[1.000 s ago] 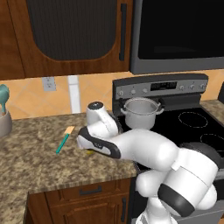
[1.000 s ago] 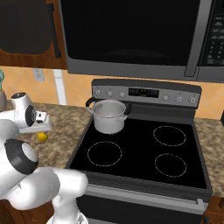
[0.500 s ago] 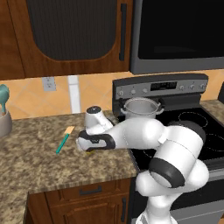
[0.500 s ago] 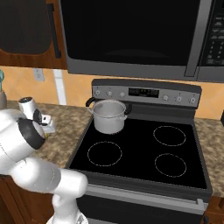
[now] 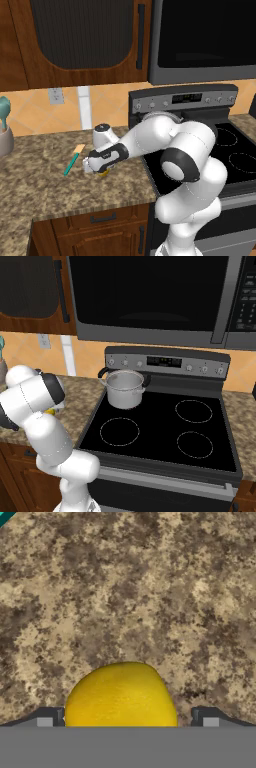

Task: Put the tomato and lemon in the pot. Retrieve the spatula and lightly stir the vegetables in the pot.

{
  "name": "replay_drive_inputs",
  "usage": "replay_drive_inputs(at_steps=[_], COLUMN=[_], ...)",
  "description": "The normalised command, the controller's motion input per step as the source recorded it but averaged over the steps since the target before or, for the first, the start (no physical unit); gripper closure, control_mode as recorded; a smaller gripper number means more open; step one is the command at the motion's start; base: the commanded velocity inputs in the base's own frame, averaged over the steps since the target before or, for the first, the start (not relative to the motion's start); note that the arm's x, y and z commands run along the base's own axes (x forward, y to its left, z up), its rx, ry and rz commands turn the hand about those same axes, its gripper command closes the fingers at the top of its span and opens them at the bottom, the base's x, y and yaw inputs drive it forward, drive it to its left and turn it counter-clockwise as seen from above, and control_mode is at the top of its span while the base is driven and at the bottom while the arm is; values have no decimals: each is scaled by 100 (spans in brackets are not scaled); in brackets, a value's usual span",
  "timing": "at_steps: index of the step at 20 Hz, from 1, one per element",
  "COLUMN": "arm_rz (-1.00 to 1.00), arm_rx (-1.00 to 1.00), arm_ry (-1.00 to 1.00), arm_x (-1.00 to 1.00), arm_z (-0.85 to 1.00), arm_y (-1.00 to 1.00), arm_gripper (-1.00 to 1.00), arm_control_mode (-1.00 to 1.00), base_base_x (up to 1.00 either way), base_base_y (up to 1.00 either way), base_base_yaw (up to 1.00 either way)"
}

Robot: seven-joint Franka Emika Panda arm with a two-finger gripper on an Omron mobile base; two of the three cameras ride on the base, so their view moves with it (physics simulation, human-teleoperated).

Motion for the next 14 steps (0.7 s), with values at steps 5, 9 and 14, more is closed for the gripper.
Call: replay_drive_inputs(at_steps=[5, 9, 14], arm_rz=[0, 0, -3], arm_rx=[0, 0, 0], arm_ry=[1, 2, -6], arm_x=[10, -17, -48], arm_z=[-20, -8, 19], arm_y=[9, 0, -11], arm_gripper=[100, 100, 100], arm_control_mode=[-100, -100, -100], base_base_x=[0, 0, 0], base_base_y=[0, 0, 0], base_base_yaw=[0, 0, 0])
